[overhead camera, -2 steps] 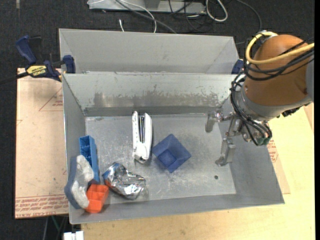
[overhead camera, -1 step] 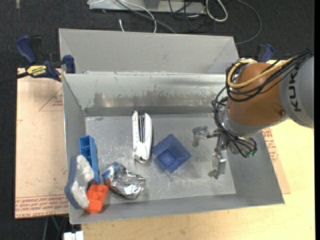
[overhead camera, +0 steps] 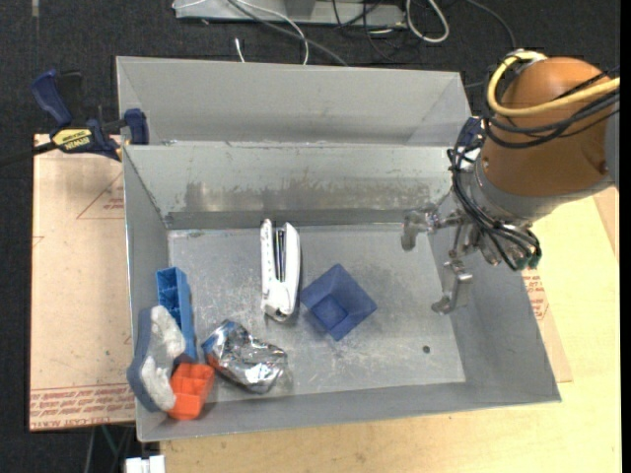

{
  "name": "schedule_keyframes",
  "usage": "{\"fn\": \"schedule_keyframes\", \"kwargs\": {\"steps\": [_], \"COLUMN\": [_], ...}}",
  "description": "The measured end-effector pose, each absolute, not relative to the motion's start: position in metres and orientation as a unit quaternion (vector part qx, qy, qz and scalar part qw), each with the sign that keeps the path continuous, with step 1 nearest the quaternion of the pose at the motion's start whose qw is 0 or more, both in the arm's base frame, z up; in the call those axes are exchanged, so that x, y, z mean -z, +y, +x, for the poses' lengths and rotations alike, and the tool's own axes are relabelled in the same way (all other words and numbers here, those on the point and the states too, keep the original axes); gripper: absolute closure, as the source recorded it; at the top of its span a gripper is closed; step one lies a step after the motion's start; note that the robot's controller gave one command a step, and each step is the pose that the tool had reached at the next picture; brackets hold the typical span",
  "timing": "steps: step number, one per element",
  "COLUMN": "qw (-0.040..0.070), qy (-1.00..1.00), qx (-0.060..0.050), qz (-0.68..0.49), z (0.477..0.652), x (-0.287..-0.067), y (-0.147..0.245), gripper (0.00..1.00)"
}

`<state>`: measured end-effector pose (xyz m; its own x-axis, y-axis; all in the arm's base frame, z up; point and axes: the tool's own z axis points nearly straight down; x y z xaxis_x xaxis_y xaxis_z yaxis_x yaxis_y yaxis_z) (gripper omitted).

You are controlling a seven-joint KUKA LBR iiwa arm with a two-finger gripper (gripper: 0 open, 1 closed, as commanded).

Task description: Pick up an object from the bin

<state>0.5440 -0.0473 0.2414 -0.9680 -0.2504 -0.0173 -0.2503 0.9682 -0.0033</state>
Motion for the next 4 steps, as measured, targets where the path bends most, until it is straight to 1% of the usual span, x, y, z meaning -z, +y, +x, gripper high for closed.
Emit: {"fn": "schedule_keyframes", "kwargs": {"steps": [1, 2, 3, 4], "qw": [0.001, 0.011, 0.005, 0.014], "qy": [0.973, 0.970, 0.935, 0.962], "qx": [-0.002, 0.001, 0.000, 0.002], "qz": [-0.231, -0.243, -0.355, -0.273], "z": [0.549, 0.556, 0.569, 0.577], "x": [-0.148, -0.174, -0.091, -0.247], "y": [-0.053, -0.059, -0.058, -0.055], "gripper": [0.00, 0.00, 0.00, 1.00]}}
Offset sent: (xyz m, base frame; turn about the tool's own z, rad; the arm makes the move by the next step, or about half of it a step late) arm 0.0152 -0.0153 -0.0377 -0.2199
